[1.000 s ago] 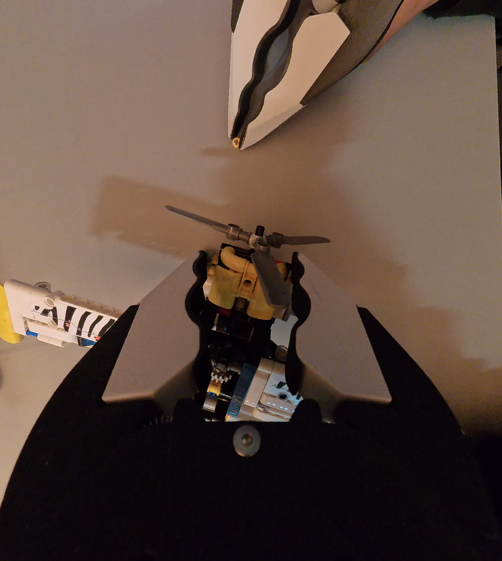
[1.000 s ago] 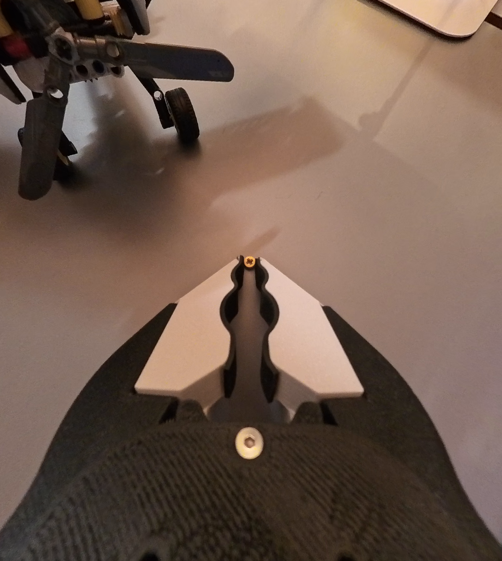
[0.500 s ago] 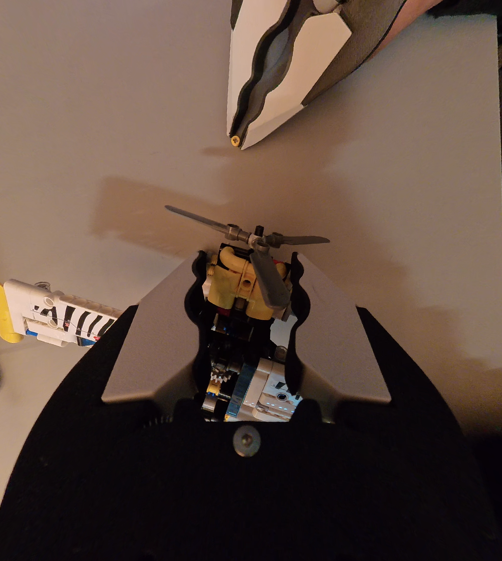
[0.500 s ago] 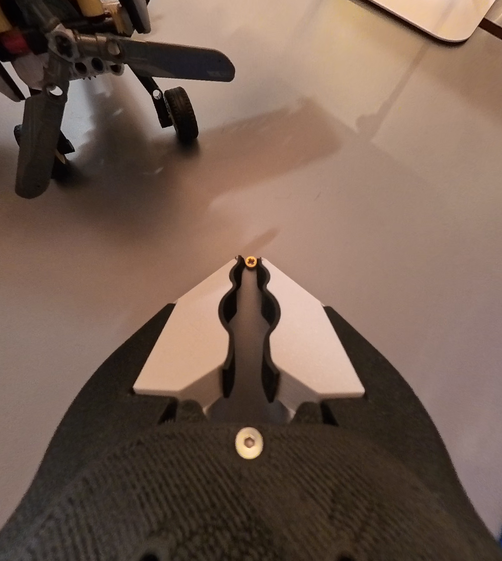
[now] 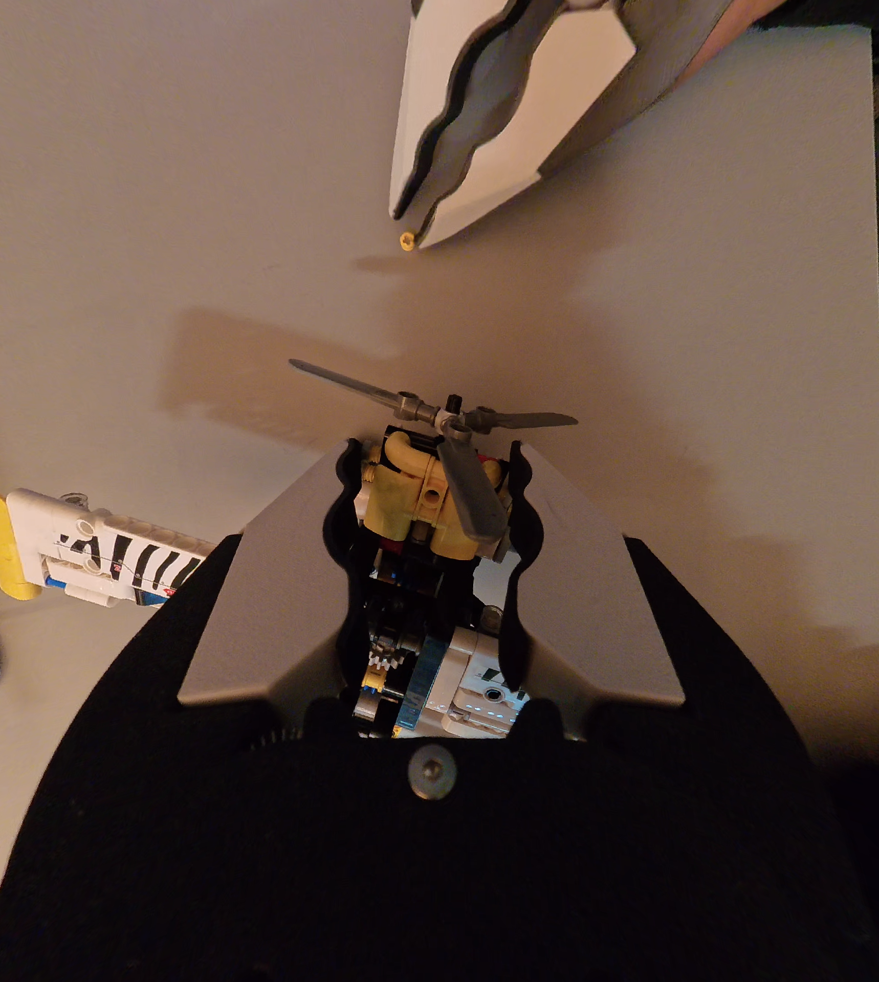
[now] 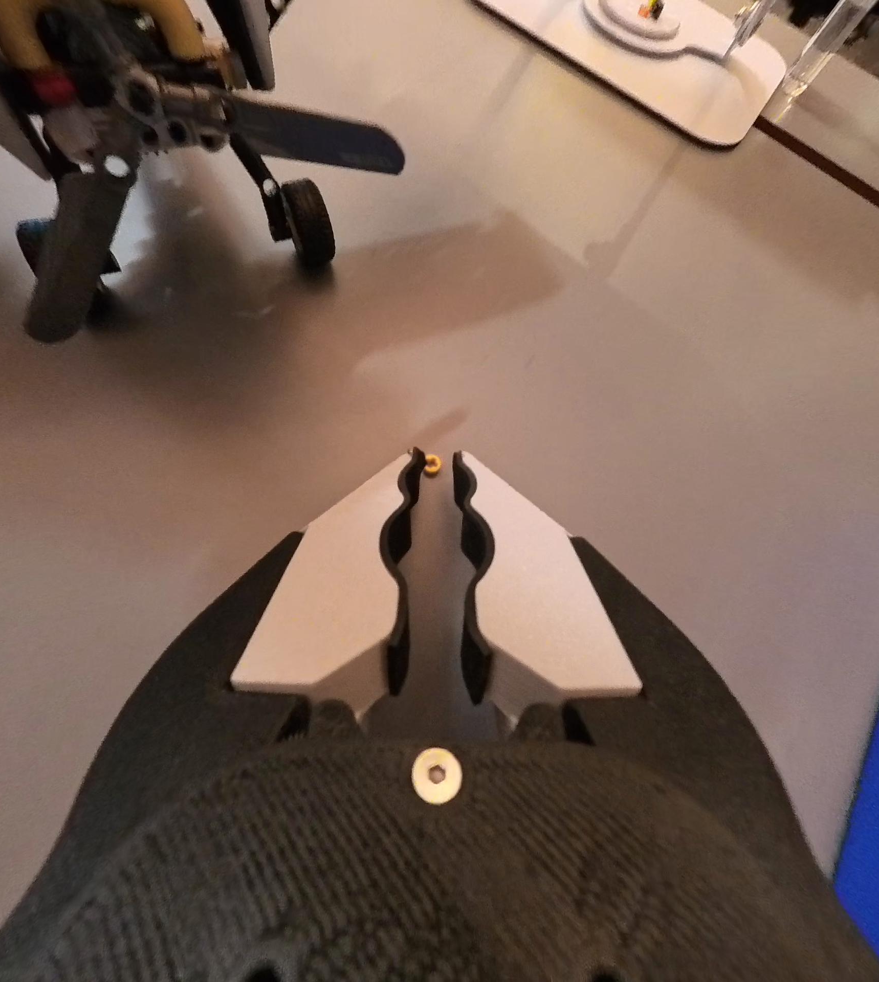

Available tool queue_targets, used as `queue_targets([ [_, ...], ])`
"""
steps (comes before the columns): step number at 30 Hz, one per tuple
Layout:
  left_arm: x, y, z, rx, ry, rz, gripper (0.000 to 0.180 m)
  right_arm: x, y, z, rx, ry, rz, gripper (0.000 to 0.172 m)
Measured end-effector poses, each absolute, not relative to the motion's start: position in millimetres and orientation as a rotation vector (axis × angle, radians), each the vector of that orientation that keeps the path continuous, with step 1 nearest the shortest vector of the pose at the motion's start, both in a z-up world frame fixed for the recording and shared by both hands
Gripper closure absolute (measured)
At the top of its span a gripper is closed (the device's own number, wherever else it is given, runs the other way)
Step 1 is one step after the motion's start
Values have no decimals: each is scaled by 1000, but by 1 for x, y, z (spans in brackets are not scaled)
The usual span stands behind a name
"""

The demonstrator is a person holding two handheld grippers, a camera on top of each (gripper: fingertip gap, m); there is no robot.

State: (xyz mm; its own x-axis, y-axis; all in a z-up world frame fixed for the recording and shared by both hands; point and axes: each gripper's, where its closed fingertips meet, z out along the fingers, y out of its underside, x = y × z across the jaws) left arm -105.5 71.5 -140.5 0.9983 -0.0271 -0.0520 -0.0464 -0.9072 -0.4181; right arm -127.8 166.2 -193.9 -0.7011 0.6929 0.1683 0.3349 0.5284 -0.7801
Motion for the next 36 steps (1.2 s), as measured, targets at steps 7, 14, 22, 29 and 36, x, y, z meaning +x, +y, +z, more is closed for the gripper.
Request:
queue_targets([
  [7, -105, 72, -141, -2708, 55, 65, 126, -110, 142, -148, -821, -2145, 1465, 167],
  [14, -106, 72, -140, -2708, 55, 64, 126, -105, 102, -95, -840, -2021, 1917, 168],
  [22, -106, 71, -140, -2705, 52, 66, 126, -121, 89, -89, -877, -2014, 2088, 168],
  [29, -106, 72, -141, -2712, 63, 79, 126, -113, 100, -105, -948, -2055, 2114, 167],
  [36, -105, 74, -141, -2711, 65, 81, 126, -107, 89, -115, -890, -2144, 2016, 165],
])
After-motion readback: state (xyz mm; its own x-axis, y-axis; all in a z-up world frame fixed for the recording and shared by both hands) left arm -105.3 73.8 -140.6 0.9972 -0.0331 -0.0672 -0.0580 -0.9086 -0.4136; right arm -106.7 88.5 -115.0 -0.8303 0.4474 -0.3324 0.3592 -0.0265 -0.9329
